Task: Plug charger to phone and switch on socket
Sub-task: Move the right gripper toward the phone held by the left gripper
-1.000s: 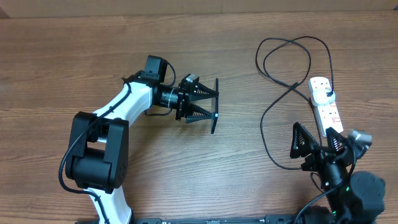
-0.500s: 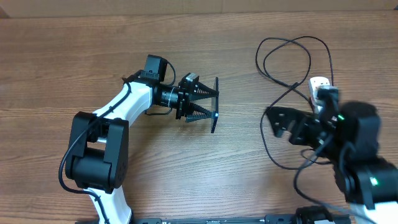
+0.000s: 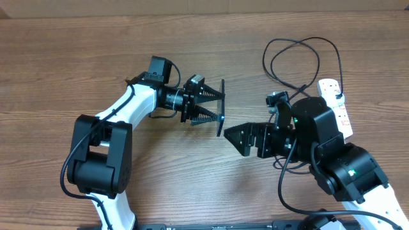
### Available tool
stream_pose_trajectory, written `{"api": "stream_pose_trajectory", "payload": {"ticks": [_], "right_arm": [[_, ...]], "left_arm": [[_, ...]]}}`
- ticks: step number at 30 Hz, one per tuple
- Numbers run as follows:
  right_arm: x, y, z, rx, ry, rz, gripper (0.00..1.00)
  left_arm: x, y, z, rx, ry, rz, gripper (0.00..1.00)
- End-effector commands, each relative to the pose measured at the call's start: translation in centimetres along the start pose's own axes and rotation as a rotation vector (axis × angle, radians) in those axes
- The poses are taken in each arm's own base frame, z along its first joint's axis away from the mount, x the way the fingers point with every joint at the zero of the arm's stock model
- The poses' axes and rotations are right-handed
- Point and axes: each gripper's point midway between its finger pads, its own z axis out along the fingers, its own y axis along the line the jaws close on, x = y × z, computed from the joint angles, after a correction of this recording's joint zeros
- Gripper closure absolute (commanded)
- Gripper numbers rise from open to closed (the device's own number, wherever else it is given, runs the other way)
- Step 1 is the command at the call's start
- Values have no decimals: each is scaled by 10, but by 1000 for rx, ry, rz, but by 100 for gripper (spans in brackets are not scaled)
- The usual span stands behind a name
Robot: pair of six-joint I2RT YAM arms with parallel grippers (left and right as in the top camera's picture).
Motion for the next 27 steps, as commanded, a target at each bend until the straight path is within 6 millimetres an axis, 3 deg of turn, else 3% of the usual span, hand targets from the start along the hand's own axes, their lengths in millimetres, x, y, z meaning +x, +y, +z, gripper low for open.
{"api": "stream_pose_trajectory", "payload": {"ticks": [1, 4, 9, 17, 27], "right_arm": [[-12, 18, -6, -45, -37, 42, 0], [-16, 17, 2, -25, -50, -49, 0], [-24, -9, 17, 223, -146, -108, 0], [-32, -19, 17, 489, -371, -110, 0], [-22, -26, 73, 548, -310, -129, 0]], "left_arm": [[3, -4, -1, 32, 25, -4, 55], [2, -5, -2, 33, 25, 7, 55], [2, -5, -1, 33, 25, 6, 55], [2, -5, -2, 33, 25, -2, 55], [2, -5, -2, 33, 25, -7, 55]]}}
